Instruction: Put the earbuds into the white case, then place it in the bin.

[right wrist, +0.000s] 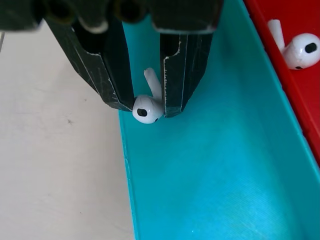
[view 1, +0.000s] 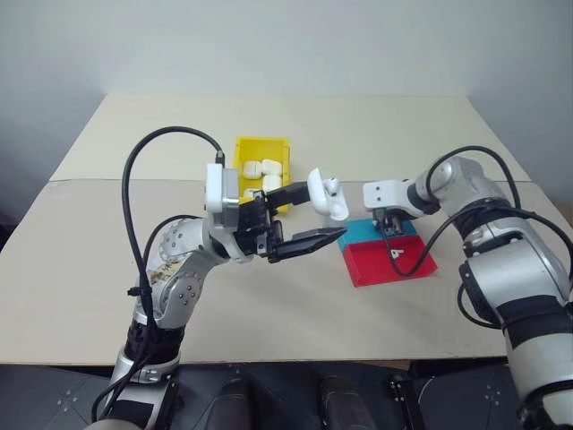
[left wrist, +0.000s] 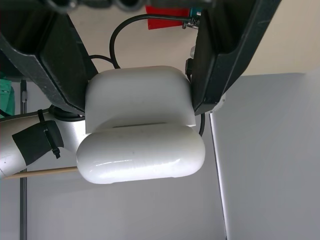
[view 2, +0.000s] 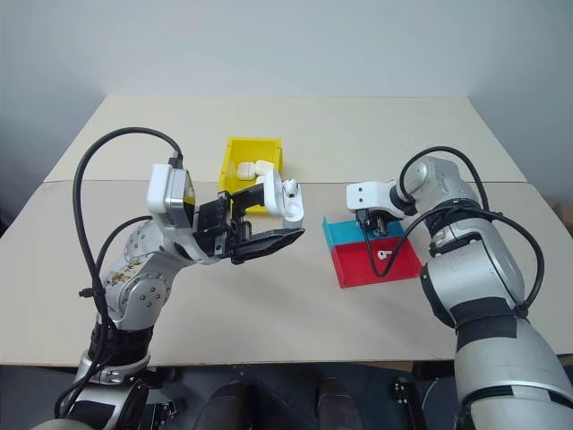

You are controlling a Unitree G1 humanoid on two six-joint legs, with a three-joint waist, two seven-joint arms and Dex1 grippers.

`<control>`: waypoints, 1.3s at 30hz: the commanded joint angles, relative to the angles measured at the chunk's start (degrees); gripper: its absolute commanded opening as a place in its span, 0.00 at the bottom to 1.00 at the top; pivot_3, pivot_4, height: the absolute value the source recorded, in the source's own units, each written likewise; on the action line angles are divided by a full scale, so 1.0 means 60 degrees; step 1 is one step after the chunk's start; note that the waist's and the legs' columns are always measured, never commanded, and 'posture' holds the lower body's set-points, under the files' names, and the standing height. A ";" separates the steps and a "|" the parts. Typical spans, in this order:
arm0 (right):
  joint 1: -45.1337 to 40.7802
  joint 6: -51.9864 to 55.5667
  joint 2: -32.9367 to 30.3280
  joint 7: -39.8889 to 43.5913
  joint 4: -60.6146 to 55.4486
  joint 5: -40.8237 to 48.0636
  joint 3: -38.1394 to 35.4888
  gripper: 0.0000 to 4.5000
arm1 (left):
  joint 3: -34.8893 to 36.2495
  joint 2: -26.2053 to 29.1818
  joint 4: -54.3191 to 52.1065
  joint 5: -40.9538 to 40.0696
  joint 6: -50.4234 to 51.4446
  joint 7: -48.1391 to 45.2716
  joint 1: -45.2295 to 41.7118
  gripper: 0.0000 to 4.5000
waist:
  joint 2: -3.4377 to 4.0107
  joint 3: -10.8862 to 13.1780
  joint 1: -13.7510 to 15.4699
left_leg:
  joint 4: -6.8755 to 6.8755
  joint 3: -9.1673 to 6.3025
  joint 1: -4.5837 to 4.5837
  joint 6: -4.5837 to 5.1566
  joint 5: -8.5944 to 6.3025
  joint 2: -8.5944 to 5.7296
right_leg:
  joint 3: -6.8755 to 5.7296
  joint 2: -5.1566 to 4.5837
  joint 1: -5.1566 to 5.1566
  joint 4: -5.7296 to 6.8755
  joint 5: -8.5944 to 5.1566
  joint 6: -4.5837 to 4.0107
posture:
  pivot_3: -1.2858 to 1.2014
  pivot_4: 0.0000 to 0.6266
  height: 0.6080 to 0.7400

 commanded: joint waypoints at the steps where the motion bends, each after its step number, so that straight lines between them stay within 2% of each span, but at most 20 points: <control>1: -0.0367 0.0681 -0.0243 0.0835 -0.0402 0.0954 -0.0978 0.14 | 0.0093 -0.0008 -0.0165 -0.0169 -0.0174 -0.0105 -0.0210 0.62 | 0.0000 0.0000 -0.0008 | -0.0001 0.0000 0.0000 0.0000 0.0000 0.0000 | 0.0000 0.0000 0.0000 -0.0001 0.0000 0.0000 | 0.52 0.24 1.00; 3: -0.0390 0.1118 -0.0411 0.1652 -0.0964 0.1714 -0.1629 0.14 | 0.0111 0.0006 -0.0146 -0.0206 -0.0159 -0.0146 -0.0232 0.62 | 0.0004 0.0003 -0.0012 | -0.0003 0.0000 -0.0002 0.0000 0.0000 0.0000 | 0.0001 0.0000 -0.0002 -0.0001 0.0000 0.0000 | 0.52 0.24 1.00; 5: -0.0038 0.2439 -0.0706 0.2825 -0.2492 0.3096 -0.2652 0.14 | 0.0104 -0.0015 -0.0076 -0.0234 -0.0150 -0.0200 -0.0281 0.62 | 0.0015 0.0009 0.0007 | -0.0004 0.0000 -0.0004 0.0000 0.0000 0.0000 | 0.0000 0.0000 -0.0002 0.0001 0.0000 0.0000 | 0.52 0.24 1.00; 7: 0.0790 0.4240 -0.0999 0.3486 -0.4709 0.4568 -0.3663 0.14 | 0.0055 -0.0059 -0.0018 -0.0192 -0.0169 -0.0222 -0.0323 0.62 | 0.0017 0.0009 0.0082 | -0.0008 -0.0006 -0.0007 0.0001 -0.0001 0.0003 | -0.0004 0.0002 -0.0001 0.0010 0.0000 0.0000 | 0.52 0.24 1.00; 9: 0.2044 0.6701 -0.1277 0.3473 -0.7547 0.6389 -0.4915 0.14 | 0.0043 -0.0088 0.0042 -0.0254 -0.0156 -0.0320 -0.0393 0.62 | 0.0016 0.0007 0.0194 | -0.0014 -0.0016 -0.0007 0.0003 -0.0002 0.0005 | -0.0014 0.0005 0.0006 0.0035 0.0000 0.0000 | 0.52 0.24 1.00; 12: 0.3710 1.0134 -0.1374 0.2583 -1.1114 0.9152 -0.6813 0.14 | 0.0065 -0.0096 0.0219 -0.0287 -0.0124 -0.0424 -0.0571 0.62 | 0.0016 0.0008 0.0335 | -0.0014 -0.0026 -0.0015 0.0009 -0.0006 0.0002 | -0.0023 0.0002 0.0011 0.0028 0.0000 0.0001 | 0.52 0.24 1.00; 14: 0.4528 1.1823 -0.1192 0.1661 -1.2979 1.0925 -0.8017 0.14 | 0.0058 -0.0124 0.0415 -0.0269 -0.0130 -0.0488 -0.0715 0.62 | 0.0017 0.0007 0.0391 | -0.0013 -0.0027 -0.0023 0.0009 -0.0006 0.0000 | -0.0024 0.0000 0.0005 0.0028 0.0000 0.0001 | 0.52 0.24 1.00; 19: 0.4905 1.4065 -0.0319 -0.1256 -1.5193 1.4302 -0.9671 0.14 | -0.0016 -0.0115 0.0858 -0.0117 -0.0222 -0.0738 -0.0913 0.62 | 0.0019 0.0005 0.0264 | -0.0010 -0.0023 0.0000 0.0010 -0.0006 -0.0002 | -0.0012 0.0006 0.0011 -0.0001 -0.0001 0.0000 | 0.52 0.24 1.00; 24: 0.5399 1.4318 0.0346 -0.4122 -1.6635 1.7050 -0.9525 0.14 | -0.0087 -0.0277 0.1197 -0.0009 -0.0284 -0.0815 -0.1154 0.62 | 0.0018 0.0005 0.0156 | -0.0010 -0.0032 0.0008 0.0010 -0.0004 -0.0005 | -0.0012 0.0011 0.0010 0.0033 0.0001 -0.0006 | 0.52 0.24 1.00; 30: 0.5973 1.3593 0.0116 -0.6253 -1.7043 1.9198 -0.8705 0.14 | -0.0162 -0.0382 0.1156 0.0020 -0.0237 -0.0891 -0.1146 0.62 | 0.0018 0.0005 0.0129 | -0.0009 -0.0041 -0.0005 0.0011 -0.0004 -0.0010 | -0.0014 0.0006 0.0006 0.0026 0.0001 -0.0005 | 0.52 0.24 1.00; 33: 0.6074 1.3189 -0.0040 -0.6852 -1.7132 1.9658 -0.8242 0.14 | -0.0172 -0.0355 0.1085 -0.0010 -0.0208 -0.0916 -0.1090 0.62 | 0.0018 0.0005 0.0124 | -0.0010 -0.0044 -0.0005 0.0011 -0.0004 -0.0008 | -0.0015 0.0008 0.0006 0.0025 0.0001 -0.0005 | 0.52 0.24 1.00; 39: 0.6406 1.2585 -0.0386 -0.7144 -1.7001 1.9712 -0.7731 0.14 | -0.0117 -0.0310 0.1045 -0.0070 -0.0170 -0.0910 -0.1045 0.62 | 0.0018 0.0005 0.0120 | -0.0009 -0.0045 -0.0005 0.0011 -0.0003 -0.0008 | -0.0015 0.0008 0.0007 0.0025 0.0001 -0.0005 | 0.52 0.24 1.00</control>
